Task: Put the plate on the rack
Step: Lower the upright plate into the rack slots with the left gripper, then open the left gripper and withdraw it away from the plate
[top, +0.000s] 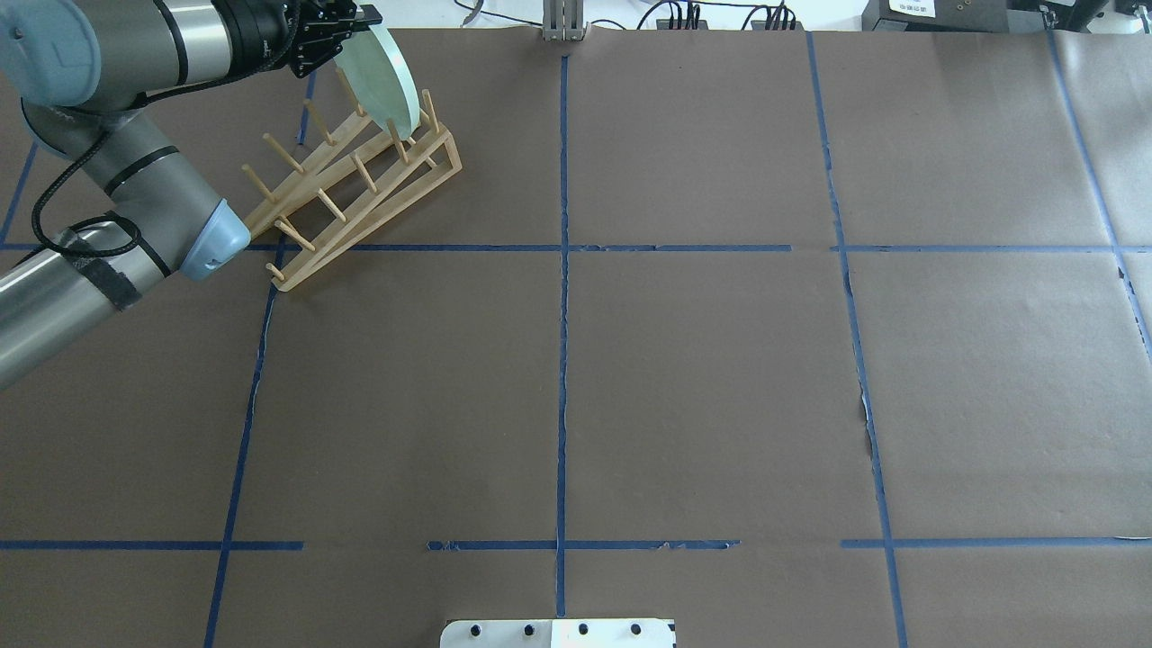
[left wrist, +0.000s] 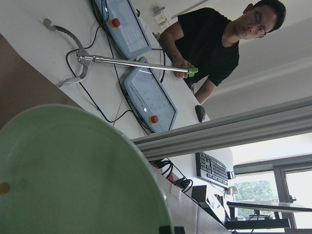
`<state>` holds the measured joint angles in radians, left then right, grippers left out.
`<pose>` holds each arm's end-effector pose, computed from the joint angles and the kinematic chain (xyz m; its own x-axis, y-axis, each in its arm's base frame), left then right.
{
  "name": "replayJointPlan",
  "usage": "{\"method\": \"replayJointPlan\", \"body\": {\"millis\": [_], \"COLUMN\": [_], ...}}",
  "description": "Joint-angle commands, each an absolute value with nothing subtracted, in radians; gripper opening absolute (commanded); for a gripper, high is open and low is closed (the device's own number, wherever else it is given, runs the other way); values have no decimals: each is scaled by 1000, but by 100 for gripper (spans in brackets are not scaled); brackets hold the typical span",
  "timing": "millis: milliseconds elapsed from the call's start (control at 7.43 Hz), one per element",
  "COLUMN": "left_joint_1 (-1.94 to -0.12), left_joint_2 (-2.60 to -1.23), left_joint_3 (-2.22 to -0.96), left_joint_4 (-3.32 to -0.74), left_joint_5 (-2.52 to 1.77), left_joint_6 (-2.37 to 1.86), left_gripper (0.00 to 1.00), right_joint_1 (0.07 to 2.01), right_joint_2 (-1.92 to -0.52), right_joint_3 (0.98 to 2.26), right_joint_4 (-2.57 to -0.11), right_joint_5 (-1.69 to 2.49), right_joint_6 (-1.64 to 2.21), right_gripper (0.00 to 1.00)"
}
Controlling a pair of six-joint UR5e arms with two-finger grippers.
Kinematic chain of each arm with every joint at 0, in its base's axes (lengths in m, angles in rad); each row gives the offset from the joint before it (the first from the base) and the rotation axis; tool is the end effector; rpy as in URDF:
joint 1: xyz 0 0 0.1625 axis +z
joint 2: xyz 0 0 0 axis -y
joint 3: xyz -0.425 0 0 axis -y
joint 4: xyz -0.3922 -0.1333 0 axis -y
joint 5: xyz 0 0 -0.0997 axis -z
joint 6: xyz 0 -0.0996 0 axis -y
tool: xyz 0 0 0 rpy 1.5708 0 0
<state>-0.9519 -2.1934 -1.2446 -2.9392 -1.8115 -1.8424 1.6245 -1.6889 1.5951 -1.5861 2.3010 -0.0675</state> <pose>0.3226 -0.6418 0.2849 -0.2277 -0.1294 -0.9651 0.6148 0.7495 -0.2455 0.0899 -0.4272 0.7059 0.7420 0.0453 0.6689 -0.0033 0.9979 -0.0639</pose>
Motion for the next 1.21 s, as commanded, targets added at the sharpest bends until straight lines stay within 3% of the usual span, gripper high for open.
{"method": "replayJointPlan", "body": {"millis": [0, 135, 269, 538, 1077], "left_joint_1": [-940, -940, -942, -953, -1121], "left_joint_2": [-2192, -2192, -2195, -2181, -2102], "left_joint_3": [-1244, -1244, -1249, -1308, -1590], "left_joint_4": [-2939, -2939, -2936, -2918, -2168], "left_joint_5": [-1798, -1796, -1798, -1836, -2161], "left_joint_6": [-1841, -1841, -1845, -1835, -1384], "left_gripper": [8, 74, 100, 100, 100], "right_joint_1": [1624, 1624, 1624, 1624, 1624], "right_joint_2": [-1689, -1689, -1689, -1689, -1689], "right_joint_3": [1595, 1595, 1595, 1595, 1595], "right_joint_4": [-1586, -1586, -1586, -1586, -1586], "right_joint_5": [2301, 2301, 2301, 2301, 2301], "right_joint_6": [-67, -67, -67, -67, -67], "right_gripper": [100, 100, 100, 100, 100]}}
